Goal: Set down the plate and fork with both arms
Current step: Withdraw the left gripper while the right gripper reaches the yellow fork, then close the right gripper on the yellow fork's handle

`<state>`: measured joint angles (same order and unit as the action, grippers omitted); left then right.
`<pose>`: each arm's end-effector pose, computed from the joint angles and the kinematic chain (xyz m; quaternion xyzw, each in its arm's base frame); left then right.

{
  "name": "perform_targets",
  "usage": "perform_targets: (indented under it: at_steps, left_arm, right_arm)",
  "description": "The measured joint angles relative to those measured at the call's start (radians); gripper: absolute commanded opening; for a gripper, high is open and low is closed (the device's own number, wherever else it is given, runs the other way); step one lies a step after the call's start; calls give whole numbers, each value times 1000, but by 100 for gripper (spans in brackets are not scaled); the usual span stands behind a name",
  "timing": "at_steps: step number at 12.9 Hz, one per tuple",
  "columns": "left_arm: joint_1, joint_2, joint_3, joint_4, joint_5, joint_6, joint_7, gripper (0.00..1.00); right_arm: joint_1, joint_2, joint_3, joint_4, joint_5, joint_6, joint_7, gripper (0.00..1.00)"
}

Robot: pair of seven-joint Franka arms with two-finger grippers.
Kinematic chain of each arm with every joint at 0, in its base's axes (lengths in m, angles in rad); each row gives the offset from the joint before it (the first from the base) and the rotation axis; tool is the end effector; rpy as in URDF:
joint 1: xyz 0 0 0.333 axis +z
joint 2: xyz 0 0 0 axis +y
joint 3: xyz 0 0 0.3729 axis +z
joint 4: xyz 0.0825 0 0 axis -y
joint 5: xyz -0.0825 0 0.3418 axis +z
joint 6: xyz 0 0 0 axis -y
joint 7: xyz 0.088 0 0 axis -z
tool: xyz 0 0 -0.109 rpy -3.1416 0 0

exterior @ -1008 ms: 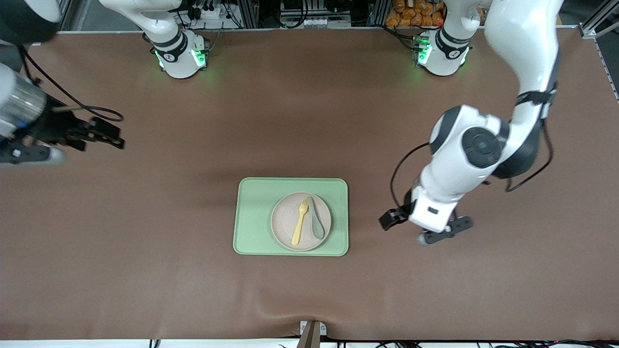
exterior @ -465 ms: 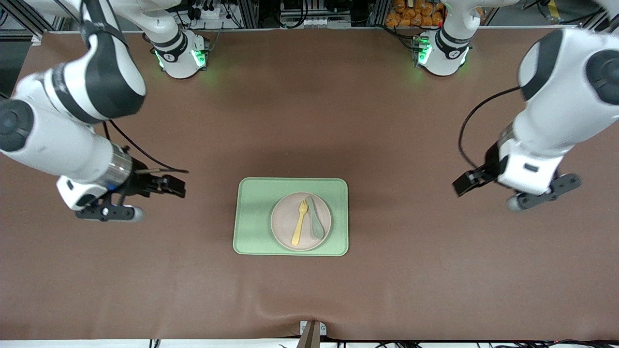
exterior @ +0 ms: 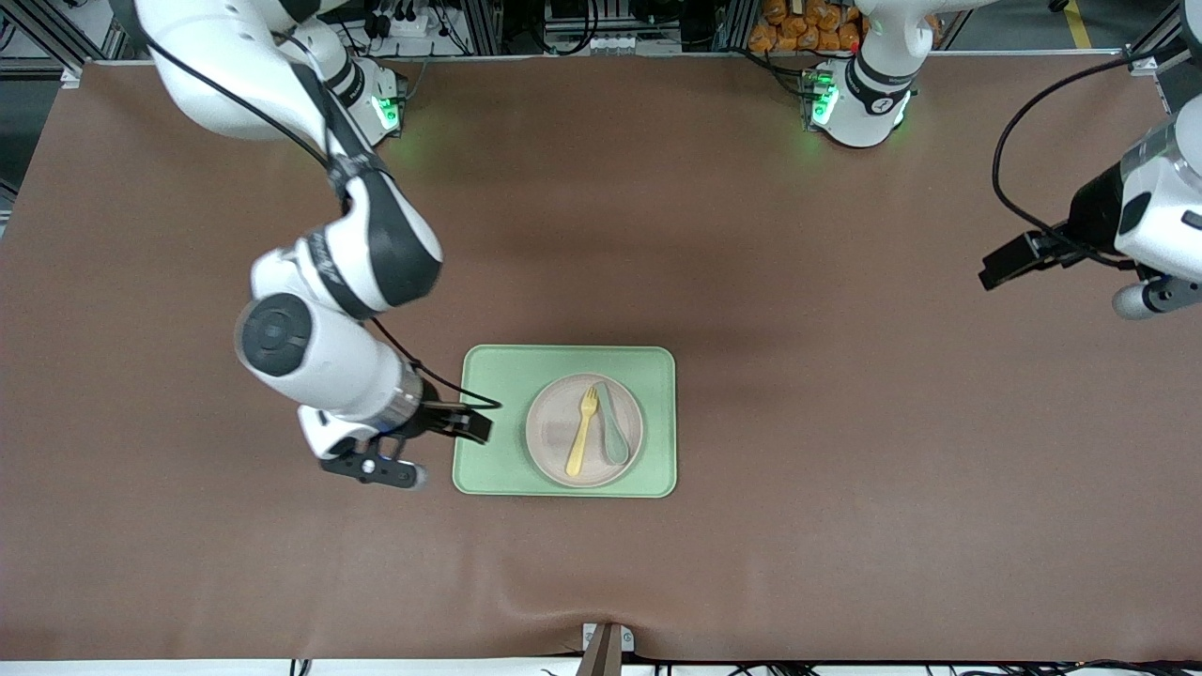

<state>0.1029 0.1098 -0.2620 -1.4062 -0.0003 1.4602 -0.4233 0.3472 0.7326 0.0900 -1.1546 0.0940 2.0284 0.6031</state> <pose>0.5350 -0.0750 0.6838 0.9908 0.1320 -0.0290 0.0063 0.6992 0.3068 0.4335 -0.9883 0.1135 -0.0262 0.0987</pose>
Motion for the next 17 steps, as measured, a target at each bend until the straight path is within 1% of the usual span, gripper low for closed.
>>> perform_targets:
  at_steps: [1,2,4,5,8,9,12,14,15,17]
  left_arm:
    - [-25,-15,18,-7,0,-20,14,100]
    - [-77,-32,59,-20,0,-39,24,100]
    - [-172,-63,138,-58,0,-55,65,100]
    - [-190,-76,154,-72,0,-60,90,100]
    - [-184,-95,175,-83,0,-70,211,100]
    - [-178,-98,179,-83,0,-70,238,100]
    - [-177,-107,181,-80,0,-69,242,100]
    - [-176,-116,181,-64,0,-69,237,100]
    - [-176,-119,181,-60,0,-69,228,100]
    - [-177,-119,180,-60,0,-69,226,100]
  right_arm:
    - [18,36,-6,11,-1,36,23,95]
    - [40,69,-21,23,-2,56,46,90]
    - [101,130,-74,55,-2,80,86,81]
    - [127,157,-89,73,-2,84,107,77]
    - [179,221,-107,108,-3,94,144,72]
    - [201,238,-122,112,-4,100,167,72]
    - [256,279,-153,118,-4,139,199,66]
    - [270,284,-154,123,-4,139,202,64]
    - [278,286,-154,123,-4,139,204,62]
    - [295,293,-154,123,-4,138,214,60]
